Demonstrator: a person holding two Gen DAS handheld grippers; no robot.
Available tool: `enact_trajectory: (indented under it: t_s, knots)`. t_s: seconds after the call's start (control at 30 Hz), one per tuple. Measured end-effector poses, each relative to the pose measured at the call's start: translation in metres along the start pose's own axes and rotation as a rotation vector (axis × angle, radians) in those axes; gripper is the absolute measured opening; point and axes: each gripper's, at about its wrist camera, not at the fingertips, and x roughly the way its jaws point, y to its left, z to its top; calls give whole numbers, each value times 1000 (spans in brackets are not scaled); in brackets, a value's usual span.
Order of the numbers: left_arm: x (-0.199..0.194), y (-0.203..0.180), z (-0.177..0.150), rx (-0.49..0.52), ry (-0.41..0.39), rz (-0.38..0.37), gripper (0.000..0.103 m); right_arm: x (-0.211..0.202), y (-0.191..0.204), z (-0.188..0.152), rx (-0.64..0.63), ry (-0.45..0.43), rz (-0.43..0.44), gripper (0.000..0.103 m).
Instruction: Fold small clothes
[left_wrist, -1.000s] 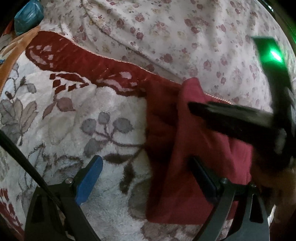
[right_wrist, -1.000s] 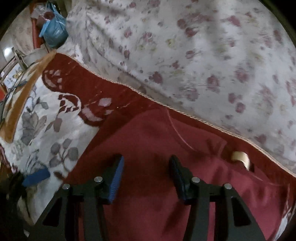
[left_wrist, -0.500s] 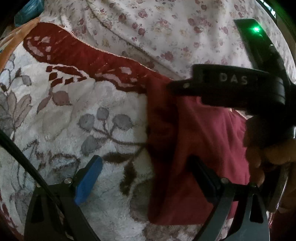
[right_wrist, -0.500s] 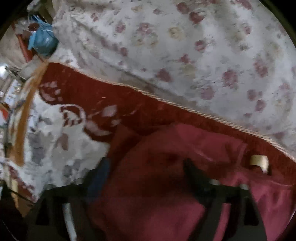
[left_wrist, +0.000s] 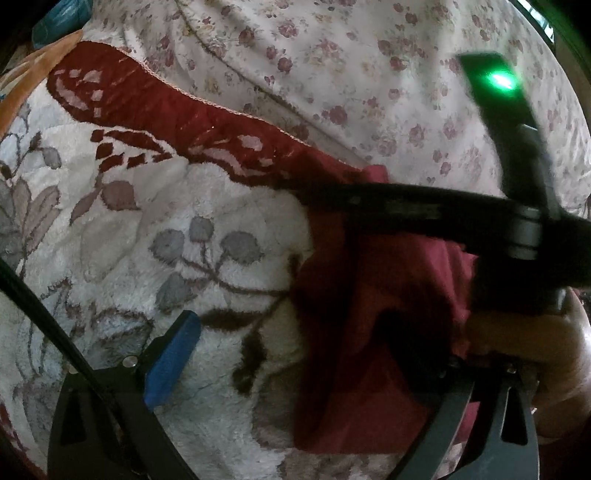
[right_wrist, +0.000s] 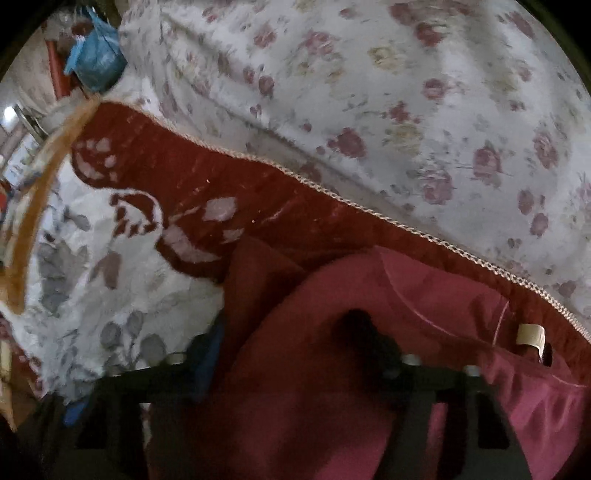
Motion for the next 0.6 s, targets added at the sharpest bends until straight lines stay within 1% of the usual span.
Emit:
enact_trajectory:
  t_s: [0.03, 0.07, 0.1, 0.13, 0.2, 0.23, 0.27, 0.3, 0.4, 0.5, 0.6]
  knots:
    - [-1, 0, 1, -9, -4, -12, 99, -7, -6, -1, 19, -12, 38, 45]
    - [-2, 0, 1, -12, -7, -25, 99, -13, -10, -1, 37, -19, 73, 32]
    - [-2, -1, 1, -10, -9, -35, 94, -19, -14, -1, 52, -26, 100, 27]
    - [-3, -3, 1, 0, -5, -57, 89, -27, -18, -2, 55, -41, 109, 26]
    - [-3, -7, -1, 13, 14, -103, 58, -36, -21, -5, 46, -57, 113, 22]
    - [-4, -10, -1, 22, 19, -140, 49, -40, -23, -6, 46, -58, 113, 21]
    - [-6, -13, -2, 33, 19, -165, 33, -42, -25, -8, 50, -58, 116, 21]
    - [-10, -18, -3, 48, 11, -178, 27, -44, -26, -10, 56, -60, 119, 21]
    - [-24, -30, -7, 111, -42, -192, 17, -50, -32, -14, 78, -67, 117, 21]
    - [-29, -34, -8, 127, -61, -221, 15, -58, -42, -17, 117, -68, 137, 21]
    - [-31, -37, -9, 142, -65, -212, 14, -63, -41, -16, 113, -62, 134, 21]
